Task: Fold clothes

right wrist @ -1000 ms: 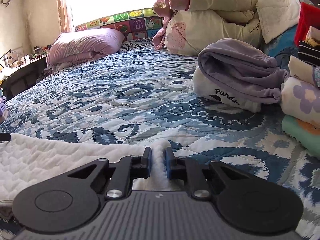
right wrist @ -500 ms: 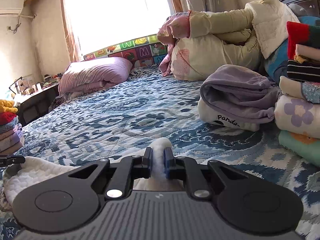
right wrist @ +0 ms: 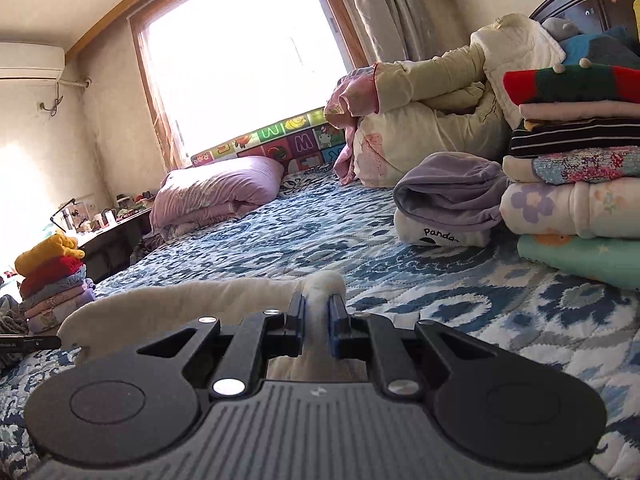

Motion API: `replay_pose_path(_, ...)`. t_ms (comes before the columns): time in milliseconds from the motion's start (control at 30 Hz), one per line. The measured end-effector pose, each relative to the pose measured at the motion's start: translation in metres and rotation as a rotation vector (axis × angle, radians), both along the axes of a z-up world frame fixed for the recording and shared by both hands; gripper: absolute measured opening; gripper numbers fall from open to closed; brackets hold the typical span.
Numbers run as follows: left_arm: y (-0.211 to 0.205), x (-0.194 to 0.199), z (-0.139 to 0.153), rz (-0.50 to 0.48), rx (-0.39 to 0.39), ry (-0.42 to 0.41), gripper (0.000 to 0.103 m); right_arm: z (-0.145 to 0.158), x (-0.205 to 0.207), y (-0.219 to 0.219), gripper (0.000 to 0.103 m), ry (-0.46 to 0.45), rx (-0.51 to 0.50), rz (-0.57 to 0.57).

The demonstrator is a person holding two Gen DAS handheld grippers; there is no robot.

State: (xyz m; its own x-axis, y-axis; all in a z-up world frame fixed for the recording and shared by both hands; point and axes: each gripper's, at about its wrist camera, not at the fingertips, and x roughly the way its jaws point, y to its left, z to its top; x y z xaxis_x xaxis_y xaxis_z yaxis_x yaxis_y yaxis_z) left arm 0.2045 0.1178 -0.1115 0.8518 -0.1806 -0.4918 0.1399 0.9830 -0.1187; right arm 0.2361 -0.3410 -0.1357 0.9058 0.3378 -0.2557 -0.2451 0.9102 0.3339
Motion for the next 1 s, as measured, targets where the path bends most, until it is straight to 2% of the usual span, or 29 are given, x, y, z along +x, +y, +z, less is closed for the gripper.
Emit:
replay_pose_path(133,0.004,-0.034,-0.007,0.003,-0.016,0.021,0.000,-0.003,-0.034,-0.003,0.014,0.011,-0.009,0.015)
replay_pose_path(333,0.002,-0.056,-0.007,0.010,-0.065,0.037,0.000,0.000,-0.073,0.016,0.015,-0.063,-0.147,0.077)
replay_pose_path(400,-0.001,-0.059,-0.006,0.013,-0.090,0.040,0.003,0.000,-0.086,0.022,0.015,-0.088,-0.192,0.098)
replay_pose_path(433,-0.002,-0.060,-0.005,0.015,-0.102,0.042,0.008,0.001,-0.093,0.026,0.015,-0.100,-0.215,0.109)
replay_pose_path(500,-0.005,-0.058,-0.004,0.013,-0.173,0.049,0.025,0.002,-0.106,0.032,0.015,-0.125,-0.261,0.130)
replay_pose_path(533,-0.008,-0.055,-0.004,0.006,-0.210,0.055,0.039,0.002,-0.113,0.035,0.015,-0.137,-0.284,0.140)
replay_pose_path(567,-0.012,-0.054,-0.005,0.002,-0.229,0.064,0.047,0.002,-0.119,0.038,0.015,-0.150,-0.307,0.151)
replay_pose_path(733,-0.034,-0.048,-0.014,-0.012,-0.296,0.117,0.049,0.004,-0.152,0.054,0.014,-0.212,-0.423,0.204)
replay_pose_path(800,-0.042,-0.046,-0.017,-0.017,-0.323,0.139,0.050,0.003,-0.195,0.095,0.014,-0.280,-0.552,0.298)
replay_pose_path(867,-0.051,-0.044,-0.021,-0.022,-0.350,0.160,0.050,-0.009,-0.214,0.117,0.014,-0.305,-0.667,0.425)
replay_pose_path(900,-0.051,-0.047,-0.021,-0.014,-0.366,0.161,0.051,-0.015,-0.221,0.125,0.013,-0.308,-0.714,0.475)
replay_pose_path(1000,-0.036,-0.052,-0.021,0.061,-0.470,0.162,0.055,-0.024,-0.226,0.124,0.013,-0.263,-0.764,0.534)
